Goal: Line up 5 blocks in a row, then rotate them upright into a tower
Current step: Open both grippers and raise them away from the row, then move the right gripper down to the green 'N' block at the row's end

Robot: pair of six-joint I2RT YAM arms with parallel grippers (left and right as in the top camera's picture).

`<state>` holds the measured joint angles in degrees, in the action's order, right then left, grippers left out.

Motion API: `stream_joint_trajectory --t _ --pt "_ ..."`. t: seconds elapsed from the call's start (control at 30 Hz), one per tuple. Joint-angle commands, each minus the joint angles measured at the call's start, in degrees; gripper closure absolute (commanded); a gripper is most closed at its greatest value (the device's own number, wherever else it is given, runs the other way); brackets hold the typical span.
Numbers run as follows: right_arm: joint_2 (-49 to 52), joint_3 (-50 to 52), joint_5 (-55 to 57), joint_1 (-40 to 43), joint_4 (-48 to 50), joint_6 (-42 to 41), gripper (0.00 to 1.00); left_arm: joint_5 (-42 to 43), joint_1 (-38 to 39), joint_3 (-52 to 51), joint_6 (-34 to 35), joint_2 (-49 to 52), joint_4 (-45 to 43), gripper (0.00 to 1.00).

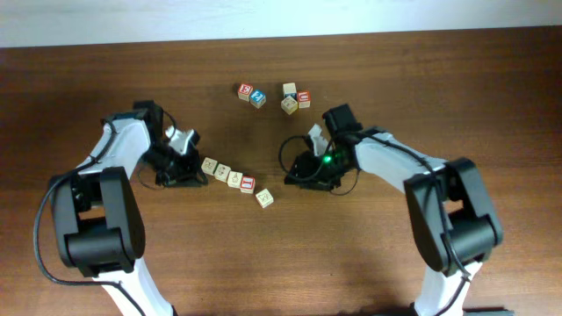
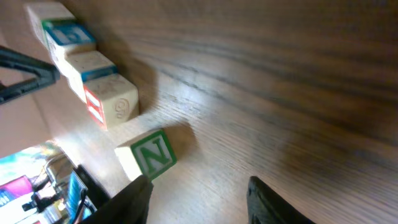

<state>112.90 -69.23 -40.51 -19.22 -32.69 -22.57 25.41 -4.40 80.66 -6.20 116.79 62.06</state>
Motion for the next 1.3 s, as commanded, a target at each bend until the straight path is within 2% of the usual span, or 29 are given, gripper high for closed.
stream_joint_trajectory --t 0.0,0.1,0.17,0.2,0.23,0.27,0.3,0.43,1.27 --pt "-8.9 -4.3 6.3 0.0 -4.1 6.3 0.46 -1.1 1.3 6.0 -0.2 -5.8 2.3 0.82" --pt "-15.0 -5.6 10.9 0.0 -7.5 7.8 0.46 -1.3 2.9 6.8 -0.2 -12.2 2.2 0.79" --pt "-19.8 -6.4 16.6 0.0 -9.6 7.8 0.44 -1.8 4.5 6.8 -1.4 -17.6 2.2 0.73" --pt "-22.7 -6.7 19.8 0.0 -10.1 7.8 0.4 -3.0 5.4 6.8 -1.4 -20.0 2.0 0.68" --pt "-27.3 -6.9 24.4 0.0 -9.9 9.1 0.2 -6.2 6.9 6.8 -1.4 -24.0 1.2 0.6" --pt "-29.9 -6.9 27.8 0.1 -9.6 9.3 0.0 -8.8 7.8 6.8 -1.4 -26.2 0.6 0.47" --pt "-31.8 -6.9 31.0 0.1 -9.5 9.3 0.02 -10.2 8.3 6.8 -1.4 -27.5 0.6 0.01" --pt "-34.6 -6.9 41.7 0.1 -10.4 9.3 0.02 -10.4 8.7 6.8 -1.4 -29.3 0.6 0.01" --pt "-32.7 -6.9 41.6 0.1 -10.4 9.3 0.02 -10.4 8.7 6.8 -1.4 -29.3 0.6 0.01"
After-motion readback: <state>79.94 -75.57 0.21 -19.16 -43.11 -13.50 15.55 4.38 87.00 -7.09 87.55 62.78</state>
